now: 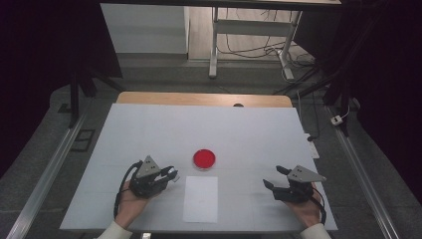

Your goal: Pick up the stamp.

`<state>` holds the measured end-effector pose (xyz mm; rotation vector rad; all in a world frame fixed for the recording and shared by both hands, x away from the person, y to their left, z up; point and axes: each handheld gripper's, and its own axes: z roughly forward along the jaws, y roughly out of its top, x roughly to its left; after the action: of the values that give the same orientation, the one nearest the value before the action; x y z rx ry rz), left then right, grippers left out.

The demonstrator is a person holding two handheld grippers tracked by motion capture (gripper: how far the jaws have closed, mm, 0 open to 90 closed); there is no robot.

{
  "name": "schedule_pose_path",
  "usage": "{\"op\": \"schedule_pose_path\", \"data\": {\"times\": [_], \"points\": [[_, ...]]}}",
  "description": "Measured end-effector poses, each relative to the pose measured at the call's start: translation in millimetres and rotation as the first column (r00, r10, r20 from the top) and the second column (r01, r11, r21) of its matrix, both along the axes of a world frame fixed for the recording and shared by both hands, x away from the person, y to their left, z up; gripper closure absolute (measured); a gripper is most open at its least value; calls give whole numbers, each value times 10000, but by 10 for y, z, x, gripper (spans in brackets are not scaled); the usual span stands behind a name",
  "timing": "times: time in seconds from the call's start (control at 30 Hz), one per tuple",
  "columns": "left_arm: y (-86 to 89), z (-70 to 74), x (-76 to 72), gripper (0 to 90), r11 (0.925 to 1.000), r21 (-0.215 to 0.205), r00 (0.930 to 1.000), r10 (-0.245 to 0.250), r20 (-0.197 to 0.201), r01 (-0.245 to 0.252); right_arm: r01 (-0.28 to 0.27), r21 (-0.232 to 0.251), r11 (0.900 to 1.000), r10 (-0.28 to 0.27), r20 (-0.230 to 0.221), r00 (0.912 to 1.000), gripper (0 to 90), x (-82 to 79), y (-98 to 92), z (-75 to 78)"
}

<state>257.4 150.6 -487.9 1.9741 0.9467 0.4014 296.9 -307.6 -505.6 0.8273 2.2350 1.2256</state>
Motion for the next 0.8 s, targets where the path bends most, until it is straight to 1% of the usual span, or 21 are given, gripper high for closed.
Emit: {"op": "schedule_pose_path", "data": {"times": [0.23, 0.43, 0.53, 0.8], "points": [[-24, 81, 36, 748, 9995, -284, 9999, -95, 117, 98, 13, 5, 10000, -13, 0, 10000, 277, -1, 5, -1], [-59, 140, 53, 748, 9990, -369, 9993, -232, 299, 243, 22, -75, 10000, -22, -25, 10000, 278, -1, 5, 0], [-82, 167, 63, 748, 9986, -406, 9989, -314, 354, 328, 10, -2, 10000, -10, -10, 10000, 278, 0, 6, -3], [-175, 235, 95, 748, 9970, -486, 9970, -572, 521, 597, -16, -64, 10000, 16, -20, 10000, 279, 1, 15, -5]]}}
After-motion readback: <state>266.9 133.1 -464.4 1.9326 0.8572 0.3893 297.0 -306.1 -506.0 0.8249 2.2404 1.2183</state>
